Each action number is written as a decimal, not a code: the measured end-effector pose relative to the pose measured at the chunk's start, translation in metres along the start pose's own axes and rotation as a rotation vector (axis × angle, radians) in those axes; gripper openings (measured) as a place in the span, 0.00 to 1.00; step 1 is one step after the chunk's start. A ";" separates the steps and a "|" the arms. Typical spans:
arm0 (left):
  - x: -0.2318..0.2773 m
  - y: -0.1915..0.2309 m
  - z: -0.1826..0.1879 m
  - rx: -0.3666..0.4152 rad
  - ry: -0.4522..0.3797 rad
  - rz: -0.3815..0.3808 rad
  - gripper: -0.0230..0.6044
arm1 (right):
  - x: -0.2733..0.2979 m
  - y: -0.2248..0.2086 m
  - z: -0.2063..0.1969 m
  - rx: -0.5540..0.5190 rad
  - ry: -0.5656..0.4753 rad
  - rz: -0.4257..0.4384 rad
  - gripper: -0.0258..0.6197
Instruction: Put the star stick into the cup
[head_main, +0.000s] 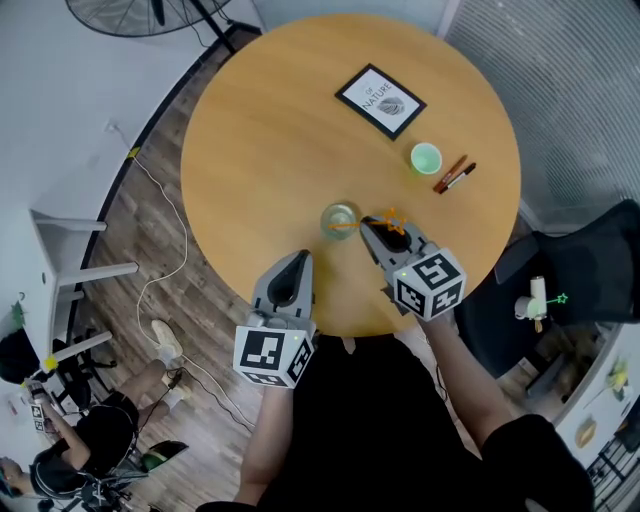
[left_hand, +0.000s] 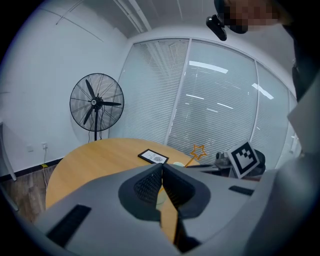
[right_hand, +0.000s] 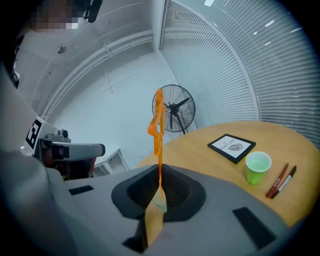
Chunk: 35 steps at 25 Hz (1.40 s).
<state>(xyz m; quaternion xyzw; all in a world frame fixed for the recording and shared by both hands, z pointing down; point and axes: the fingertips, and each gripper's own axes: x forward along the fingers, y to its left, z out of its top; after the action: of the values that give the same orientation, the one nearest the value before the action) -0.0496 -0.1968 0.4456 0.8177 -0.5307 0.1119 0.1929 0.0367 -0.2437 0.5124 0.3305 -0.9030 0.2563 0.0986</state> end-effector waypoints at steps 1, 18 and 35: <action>0.000 0.000 -0.002 -0.003 0.003 0.002 0.04 | 0.001 0.000 -0.001 0.004 0.002 0.002 0.08; -0.001 -0.002 -0.018 -0.025 0.029 0.003 0.04 | 0.023 -0.008 -0.030 0.006 0.072 0.002 0.08; -0.001 0.000 -0.023 -0.033 0.043 -0.008 0.04 | 0.031 -0.012 -0.050 0.027 0.126 -0.015 0.08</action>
<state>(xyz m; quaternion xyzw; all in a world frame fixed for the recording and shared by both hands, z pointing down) -0.0495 -0.1860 0.4657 0.8140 -0.5248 0.1198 0.2181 0.0213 -0.2420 0.5705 0.3221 -0.8889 0.2878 0.1526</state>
